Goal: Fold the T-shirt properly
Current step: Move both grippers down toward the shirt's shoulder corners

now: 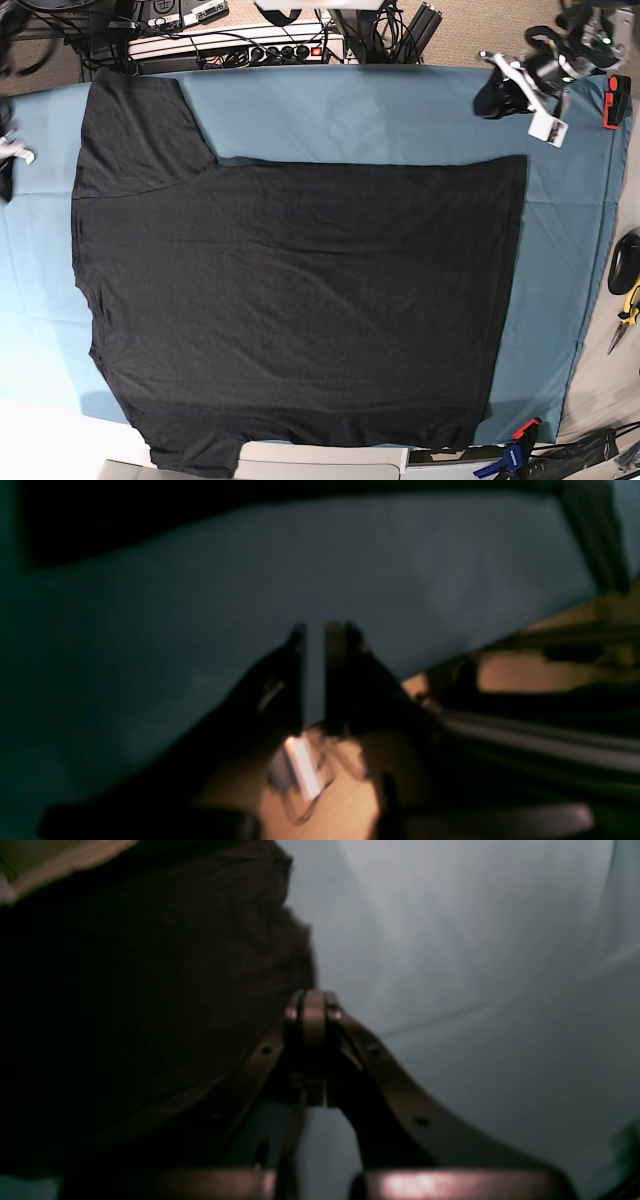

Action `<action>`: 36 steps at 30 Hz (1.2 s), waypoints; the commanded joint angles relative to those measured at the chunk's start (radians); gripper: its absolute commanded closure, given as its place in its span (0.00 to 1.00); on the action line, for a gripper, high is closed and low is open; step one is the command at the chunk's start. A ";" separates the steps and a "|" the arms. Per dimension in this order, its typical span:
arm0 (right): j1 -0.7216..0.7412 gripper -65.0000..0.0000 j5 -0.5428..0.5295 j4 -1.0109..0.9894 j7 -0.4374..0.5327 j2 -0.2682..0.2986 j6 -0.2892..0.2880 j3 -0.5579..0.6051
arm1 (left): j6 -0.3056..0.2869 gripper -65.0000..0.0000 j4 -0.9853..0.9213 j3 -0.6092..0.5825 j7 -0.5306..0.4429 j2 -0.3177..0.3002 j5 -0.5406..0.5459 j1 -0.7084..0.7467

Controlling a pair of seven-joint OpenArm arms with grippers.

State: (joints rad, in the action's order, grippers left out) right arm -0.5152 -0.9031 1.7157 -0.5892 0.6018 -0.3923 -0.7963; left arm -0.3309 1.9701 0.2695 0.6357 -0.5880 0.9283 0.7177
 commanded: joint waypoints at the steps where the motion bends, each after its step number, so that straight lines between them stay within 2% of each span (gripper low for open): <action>1: 0.007 1.00 0.000 0.016 0.034 0.050 -0.011 -0.011 | -0.011 0.89 0.017 0.012 -0.015 -0.020 0.021 0.014; 4: 0.054 1.00 0.036 -0.024 0.034 0.109 -0.010 -0.011 | -0.036 0.90 0.017 0.023 -0.015 -0.026 0.023 0.019; 7: 0.126 1.00 0.009 -0.143 0.007 0.131 -0.011 -0.010 | -0.064 0.90 0.017 0.023 -0.014 -0.015 0.023 0.020; 11: 0.198 1.00 -0.176 -0.388 -0.089 0.133 -0.019 -0.010 | -0.064 0.90 0.029 0.023 -0.015 0.010 0.022 0.031; 15: 0.222 1.00 -0.391 -0.568 -0.229 0.132 -0.103 -0.010 | -0.098 0.90 0.047 0.023 -0.016 0.012 0.006 0.033; 17: 0.221 1.00 -0.443 -0.602 -0.296 0.130 -0.132 -0.010 | -0.098 0.90 0.049 0.023 -0.016 0.012 0.007 0.033; 20: 0.212 1.00 -0.420 -0.612 -0.307 0.119 -0.181 -0.010 | -0.098 0.90 0.060 0.021 -0.017 0.012 0.007 0.043; 24: 0.210 1.00 -0.303 -0.610 -0.253 0.089 -0.285 -0.010 | -0.097 0.90 0.088 0.021 -0.038 0.012 0.007 0.063; 27: 0.210 1.00 -0.293 -0.610 -0.214 0.056 -0.301 -0.010 | -0.100 0.90 0.116 0.021 -0.068 0.012 0.003 0.082; 29: 0.210 1.00 -0.320 -0.610 -0.222 0.037 -0.306 -0.010 | -0.122 0.90 0.131 0.021 -0.083 0.012 -0.034 0.092; 32: 0.211 1.00 -0.430 -0.610 -0.308 0.016 -0.306 -0.010 | -0.165 0.90 0.139 0.021 -0.095 0.012 -0.069 0.097; 36: 0.208 1.00 -0.510 -0.610 -0.420 0.000 -0.306 -0.010 | -0.168 0.90 0.139 0.021 -0.094 0.012 -0.074 0.097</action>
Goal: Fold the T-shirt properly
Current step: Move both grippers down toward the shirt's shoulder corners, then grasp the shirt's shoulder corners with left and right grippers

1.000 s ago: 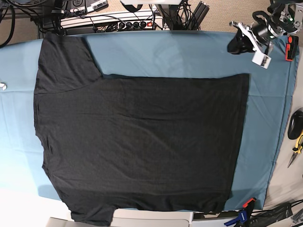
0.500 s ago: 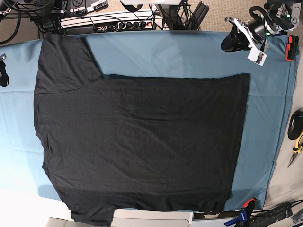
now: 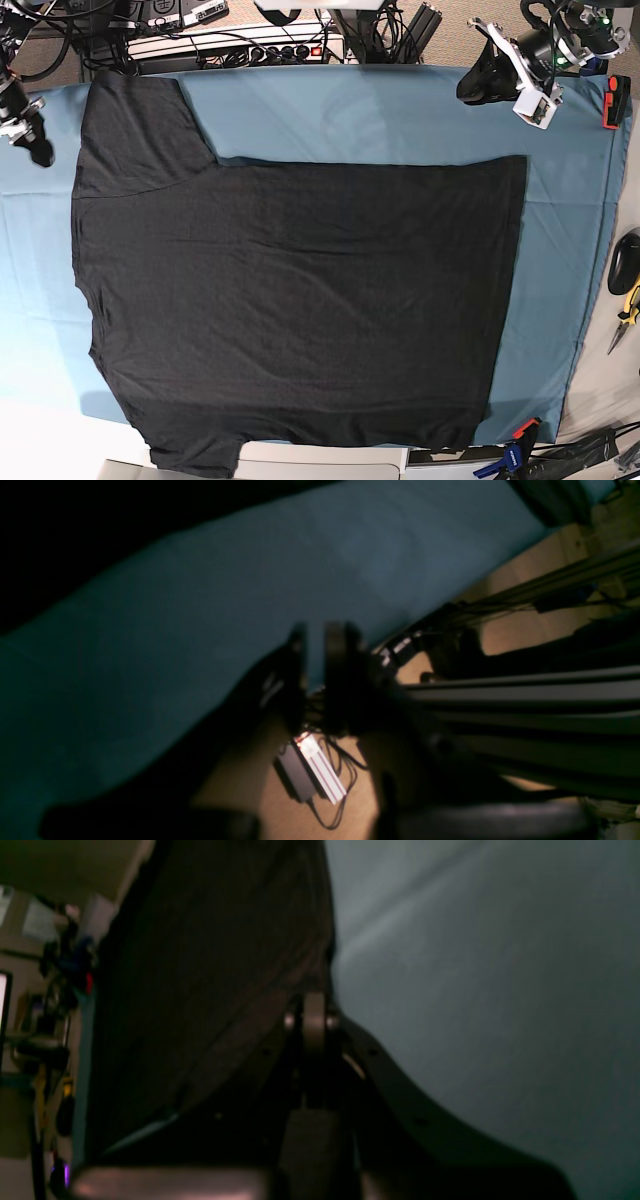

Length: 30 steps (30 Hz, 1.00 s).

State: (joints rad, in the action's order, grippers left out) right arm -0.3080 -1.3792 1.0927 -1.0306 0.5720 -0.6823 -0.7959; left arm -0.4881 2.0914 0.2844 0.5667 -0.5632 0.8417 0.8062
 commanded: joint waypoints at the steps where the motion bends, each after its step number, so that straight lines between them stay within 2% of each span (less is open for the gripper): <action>1: -0.008 1.00 -0.051 0.013 0.018 0.025 -0.016 -0.010 | -0.011 0.90 0.018 0.006 -0.025 -0.013 0.006 0.008; 5: -0.058 1.00 -0.097 0.013 0.014 0.018 -0.016 -0.010 | -0.010 0.90 0.018 0.006 -0.025 -0.013 -0.005 0.008; 10: -0.100 1.00 -0.101 0.012 -0.036 0.017 -0.016 -0.010 | -0.010 0.90 0.018 0.006 -0.026 -0.013 -0.005 0.005; 11: -0.103 0.97 -0.101 0.012 -0.039 0.018 -0.016 -0.010 | -0.010 0.90 0.018 0.006 -0.026 -0.013 -0.005 0.005; 14: -0.103 0.69 -0.101 0.012 -0.039 0.018 -0.016 -0.010 | -0.010 0.90 0.018 0.006 -0.025 -0.013 -0.005 0.005; 16: -0.106 0.58 -0.100 0.012 -0.038 0.018 -0.016 -0.010 | -0.010 0.90 0.018 0.006 -0.025 -0.013 -0.005 0.006; 22: -0.111 0.57 -0.090 0.012 -0.080 0.002 -0.016 -0.010 | -0.011 0.90 0.018 0.006 -0.026 -0.013 -0.004 0.005; 30: -0.113 0.57 -0.066 0.012 -0.106 -0.086 -0.016 0.038 | -0.011 0.90 0.018 0.006 -0.028 -0.013 -0.005 -0.010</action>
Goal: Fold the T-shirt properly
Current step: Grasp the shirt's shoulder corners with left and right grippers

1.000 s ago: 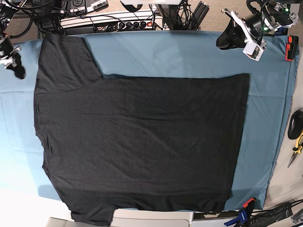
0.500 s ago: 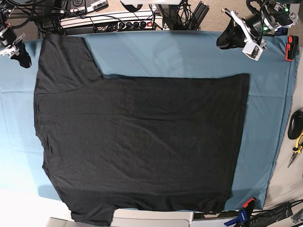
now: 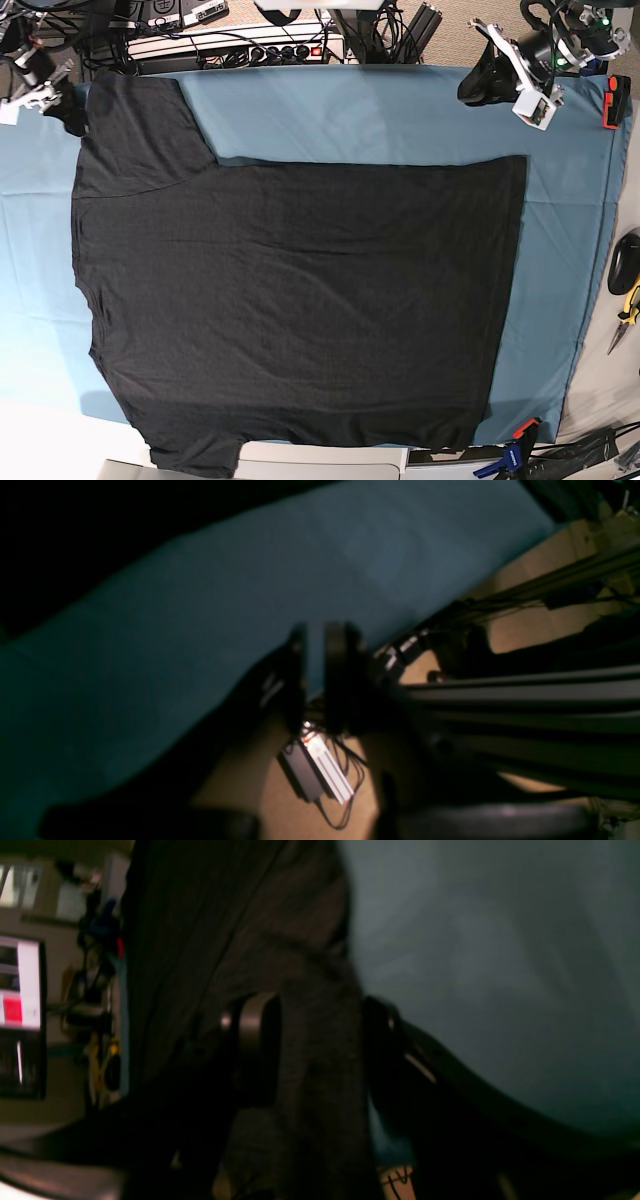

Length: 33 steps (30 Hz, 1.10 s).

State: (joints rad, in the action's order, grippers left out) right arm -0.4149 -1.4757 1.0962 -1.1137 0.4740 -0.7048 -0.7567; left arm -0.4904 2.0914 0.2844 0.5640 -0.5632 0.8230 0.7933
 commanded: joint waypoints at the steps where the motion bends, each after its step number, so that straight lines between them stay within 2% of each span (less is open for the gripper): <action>1: -0.006 0.57 0.047 0.009 -0.023 0.006 0.007 0.013 | -0.008 0.90 0.018 0.006 -0.026 -0.013 0.014 0.000; 6: -0.006 0.57 0.116 0.009 -0.024 0.000 0.007 0.056 | -0.008 0.90 0.018 0.006 -0.026 -0.013 0.014 -0.015; 11: -0.006 0.58 0.118 0.009 -0.037 0.003 0.007 0.055 | -0.008 0.90 0.018 0.006 -0.026 -0.013 0.014 -0.015; 13: -0.006 0.68 0.140 0.009 -0.036 0.003 0.007 0.055 | -0.008 0.90 0.018 0.006 -0.026 -0.013 0.014 -0.015; 16: -0.006 0.95 0.149 0.009 -0.040 0.002 0.007 0.055 | 0.009 0.90 0.018 0.006 -0.026 -0.013 0.014 -0.015; 17: -0.006 1.00 0.149 0.009 -0.040 0.002 0.007 0.055 | 0.030 0.90 0.018 0.006 -0.026 -0.013 0.014 -0.016; 20: -0.006 1.00 0.149 0.009 -0.040 0.002 0.007 0.055 | 0.131 0.89 0.017 0.006 -0.005 -0.013 0.012 -0.035; 24: -0.006 1.00 0.149 0.009 -0.039 0.002 0.007 0.055 | 0.236 0.67 0.017 0.006 -0.003 -0.012 -0.037 -0.103; 25: -0.006 1.00 0.149 0.009 -0.039 0.002 0.007 0.055 | 0.250 0.64 0.017 0.006 -0.003 -0.008 -0.054 -0.124; 28: -0.006 1.00 0.149 0.009 -0.039 0.002 0.007 0.055 | 0.288 0.63 0.009 0.006 -0.003 0.021 -0.089 -0.183; 33: -0.006 1.00 0.149 0.009 -0.039 0.002 0.007 0.055 | 0.293 0.63 -0.116 0.006 -0.003 0.115 -0.095 -0.273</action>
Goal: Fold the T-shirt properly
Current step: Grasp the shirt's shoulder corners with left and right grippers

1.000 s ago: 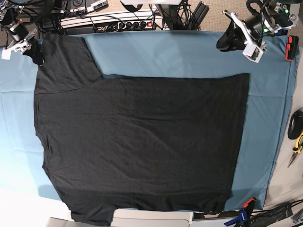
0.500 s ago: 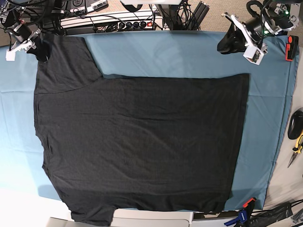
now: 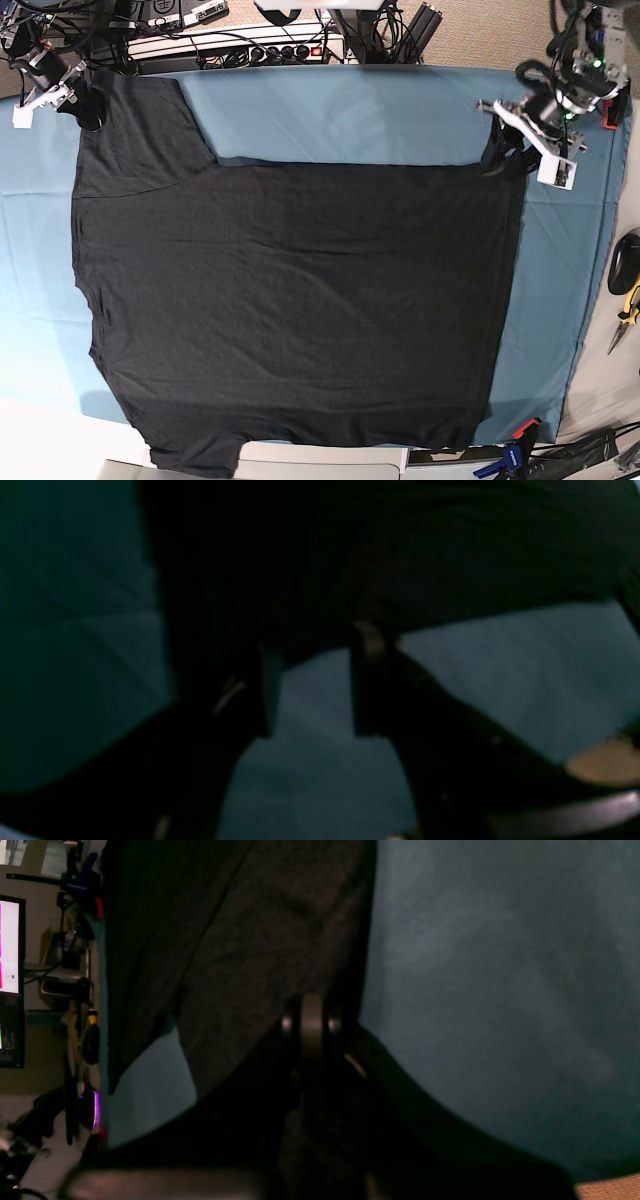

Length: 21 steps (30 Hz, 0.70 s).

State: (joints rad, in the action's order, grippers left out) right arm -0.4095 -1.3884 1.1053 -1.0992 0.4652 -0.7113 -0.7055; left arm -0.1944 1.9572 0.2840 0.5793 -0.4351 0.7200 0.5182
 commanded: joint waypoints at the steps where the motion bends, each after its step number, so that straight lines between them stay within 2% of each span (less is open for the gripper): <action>1: -0.011 1.00 0.062 0.000 -0.053 0.011 0.013 0.004 | -0.003 0.63 -0.023 0.006 -0.018 0.008 0.009 -0.017; 5: -0.011 1.00 0.062 0.000 -0.053 0.011 0.013 0.004 | -0.004 0.63 -0.163 0.008 -0.001 0.075 0.048 -0.080; 9: -0.011 1.00 0.066 0.000 -0.053 0.011 0.013 0.004 | -0.006 0.63 -0.178 0.032 0.016 0.103 0.074 -0.098; 12: -0.011 1.00 0.080 0.000 -0.053 0.011 0.013 0.004 | -0.008 0.63 -0.175 0.105 0.023 0.105 0.089 -0.098; 16: -0.011 1.00 0.080 0.000 -0.053 0.011 0.013 0.004 | -0.004 0.63 -0.175 0.268 0.050 0.103 0.146 -0.097; 21: -0.011 1.00 0.080 0.000 -0.052 0.011 0.013 0.004 | -0.004 0.63 -0.175 0.384 0.057 0.068 0.200 -0.090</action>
State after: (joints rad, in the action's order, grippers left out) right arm -0.4095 -1.3834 1.1053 -1.0988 0.4656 -0.7116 -0.7055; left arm -0.1909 1.7660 0.6601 0.6518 -0.3511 0.8982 0.4282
